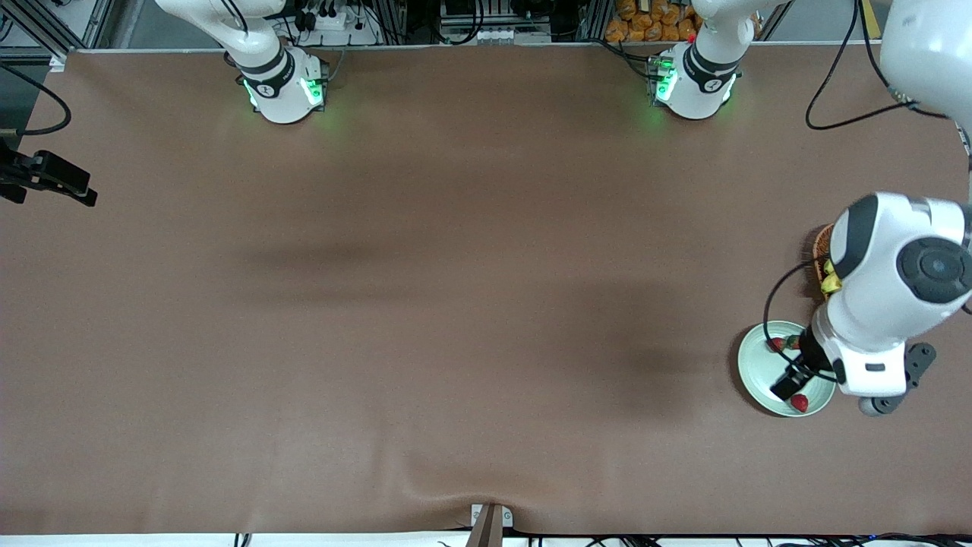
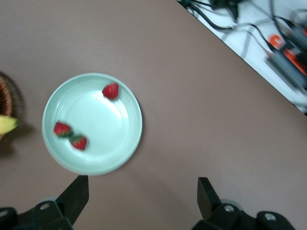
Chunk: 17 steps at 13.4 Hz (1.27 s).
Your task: Collect all strawberries into plate
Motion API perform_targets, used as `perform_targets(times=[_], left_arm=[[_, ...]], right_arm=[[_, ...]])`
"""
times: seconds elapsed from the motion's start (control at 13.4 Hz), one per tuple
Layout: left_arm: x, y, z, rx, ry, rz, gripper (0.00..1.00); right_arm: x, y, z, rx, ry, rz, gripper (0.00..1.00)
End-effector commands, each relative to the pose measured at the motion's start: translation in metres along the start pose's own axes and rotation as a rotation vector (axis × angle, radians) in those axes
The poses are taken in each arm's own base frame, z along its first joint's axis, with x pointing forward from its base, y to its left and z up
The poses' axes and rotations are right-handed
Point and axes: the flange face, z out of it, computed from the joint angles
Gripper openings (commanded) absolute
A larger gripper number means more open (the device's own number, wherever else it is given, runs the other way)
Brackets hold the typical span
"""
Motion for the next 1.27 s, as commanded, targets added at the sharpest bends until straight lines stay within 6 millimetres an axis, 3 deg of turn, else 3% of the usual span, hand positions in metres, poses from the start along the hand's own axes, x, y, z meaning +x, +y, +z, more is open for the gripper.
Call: perform_targets(times=[0.0, 0.3, 0.6, 0.97, 1.19], left_arm=[[-0.033, -0.002, -0.053, 0.037, -0.021, 0.075, 1.0], [-0.059, -0.013, -0.114, 0.063, -0.063, 0.244, 1.0], [-0.067, -0.055, -0.17, 0.033, -0.135, 0.469, 1.0], [-0.076, -0.092, -0.195, 0.016, -0.228, 0.746, 1.0], [-0.098, -0.103, -0.198, 0.021, -0.241, 0.795, 1.0]], right_arm=[[0.002, 0.003, -0.005, -0.011, -0.001, 0.007, 1.0], [0.001, 0.003, -0.004, -0.011, -0.007, 0.007, 1.0], [0.001, 0.003, -0.004, -0.011, -0.011, 0.01, 1.0], [0.0, 0.003, -0.004, -0.011, -0.012, 0.01, 1.0], [0.0, 0.005, -0.003, -0.008, -0.014, 0.013, 1.0]])
